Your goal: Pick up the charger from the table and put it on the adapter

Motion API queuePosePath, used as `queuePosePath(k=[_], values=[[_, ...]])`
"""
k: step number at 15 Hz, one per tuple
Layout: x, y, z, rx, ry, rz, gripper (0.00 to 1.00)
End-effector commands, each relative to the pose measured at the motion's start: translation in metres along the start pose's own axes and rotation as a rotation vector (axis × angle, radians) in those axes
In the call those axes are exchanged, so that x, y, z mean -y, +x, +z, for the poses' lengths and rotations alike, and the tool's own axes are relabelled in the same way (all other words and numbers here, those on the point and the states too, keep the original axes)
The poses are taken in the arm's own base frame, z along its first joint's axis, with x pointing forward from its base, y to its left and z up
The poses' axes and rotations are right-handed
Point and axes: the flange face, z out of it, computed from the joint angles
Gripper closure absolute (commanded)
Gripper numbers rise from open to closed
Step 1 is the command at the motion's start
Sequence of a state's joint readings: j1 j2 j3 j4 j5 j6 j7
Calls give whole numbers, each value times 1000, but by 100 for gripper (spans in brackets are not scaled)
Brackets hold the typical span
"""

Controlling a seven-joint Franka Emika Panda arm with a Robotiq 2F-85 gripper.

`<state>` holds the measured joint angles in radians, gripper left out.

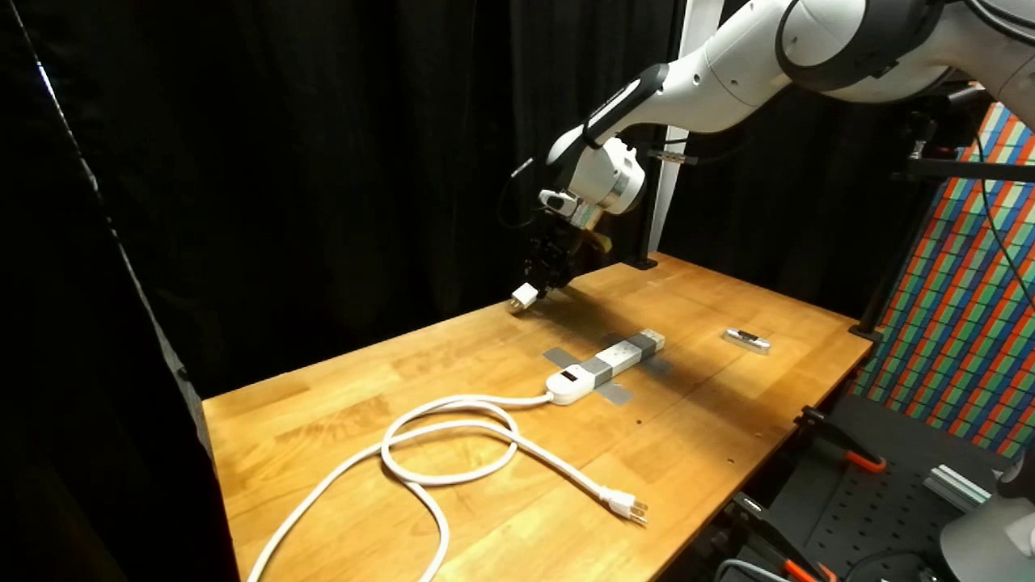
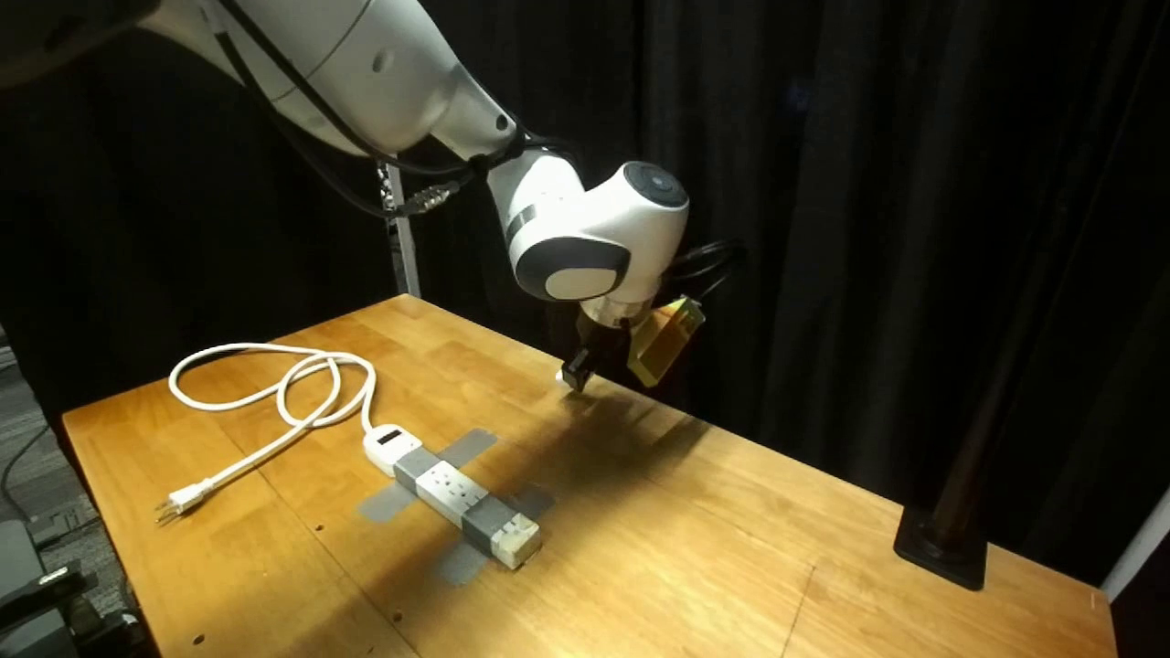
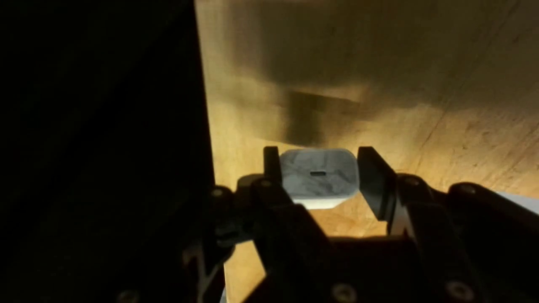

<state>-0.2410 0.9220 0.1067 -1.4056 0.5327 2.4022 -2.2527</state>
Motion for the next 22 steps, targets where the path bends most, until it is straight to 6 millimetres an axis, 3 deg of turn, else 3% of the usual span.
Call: queuePosePath(k=[1,6,10,13,16,22], values=[[-12,25,-54,187,-37,-38,77],[-3,26,-103,451,-40,-28,77],[29,3,-118,642,43,46,77],[55,1,-117,681,131,91,77],[76,15,-106,656,239,106,77],[96,60,-101,624,267,62,77]])
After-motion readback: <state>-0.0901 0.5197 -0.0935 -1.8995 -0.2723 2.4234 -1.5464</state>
